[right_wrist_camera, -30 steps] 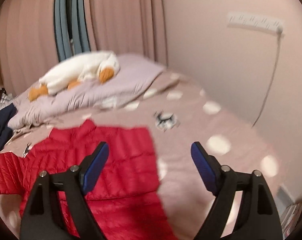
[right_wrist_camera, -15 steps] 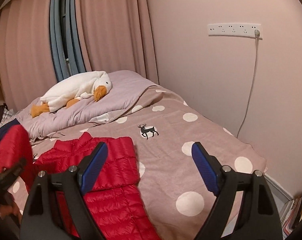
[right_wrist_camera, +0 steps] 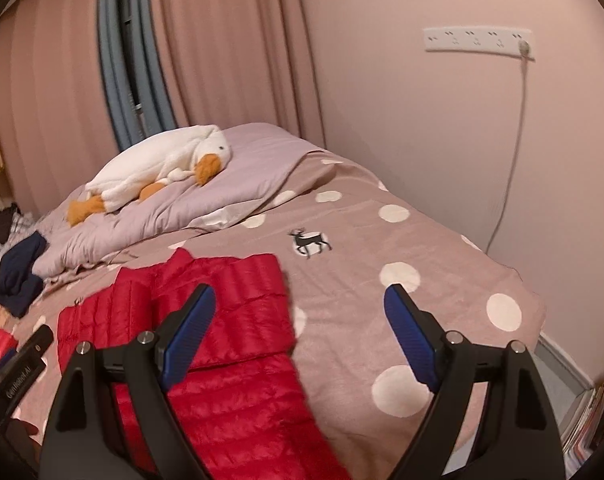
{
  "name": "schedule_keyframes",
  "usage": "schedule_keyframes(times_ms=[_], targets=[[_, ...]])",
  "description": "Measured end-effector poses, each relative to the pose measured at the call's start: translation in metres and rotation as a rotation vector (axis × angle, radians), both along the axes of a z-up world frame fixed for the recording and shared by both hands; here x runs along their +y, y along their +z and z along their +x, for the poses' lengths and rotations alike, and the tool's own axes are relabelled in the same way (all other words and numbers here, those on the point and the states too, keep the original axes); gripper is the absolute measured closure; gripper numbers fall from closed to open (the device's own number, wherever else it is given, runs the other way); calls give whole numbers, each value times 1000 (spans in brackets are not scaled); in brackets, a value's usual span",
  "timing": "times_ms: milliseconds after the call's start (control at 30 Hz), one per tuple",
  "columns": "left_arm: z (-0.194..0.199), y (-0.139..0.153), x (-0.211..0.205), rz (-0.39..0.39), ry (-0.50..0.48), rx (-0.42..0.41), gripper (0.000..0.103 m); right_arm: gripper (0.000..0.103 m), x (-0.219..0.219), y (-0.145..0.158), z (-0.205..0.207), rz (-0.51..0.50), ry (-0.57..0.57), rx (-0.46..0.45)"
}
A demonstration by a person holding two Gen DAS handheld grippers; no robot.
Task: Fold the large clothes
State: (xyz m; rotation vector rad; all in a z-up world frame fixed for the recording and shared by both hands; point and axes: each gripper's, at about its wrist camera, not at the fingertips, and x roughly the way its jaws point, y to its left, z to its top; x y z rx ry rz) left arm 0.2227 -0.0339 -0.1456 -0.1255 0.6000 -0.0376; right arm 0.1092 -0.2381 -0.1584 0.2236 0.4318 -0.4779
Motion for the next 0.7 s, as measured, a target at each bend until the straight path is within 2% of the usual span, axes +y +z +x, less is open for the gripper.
schedule_keyframes(times_ms=[133, 233, 467, 567, 700], targets=[[3, -3, 30, -9, 91, -1, 12, 15, 24, -1, 12, -20, 60, 17], [6, -13, 64, -47, 142, 23, 12, 14, 41, -5, 24, -36, 89, 34], [7, -29, 135, -49, 289, 52, 12, 8, 93, -25, 76, -46, 220, 96], [5, -32, 160, -47, 338, 53, 12, 0, 118, -41, 111, -52, 300, 132], [5, -39, 186, -23, 384, 50, 12, 0, 151, -71, 169, -55, 508, 241]])
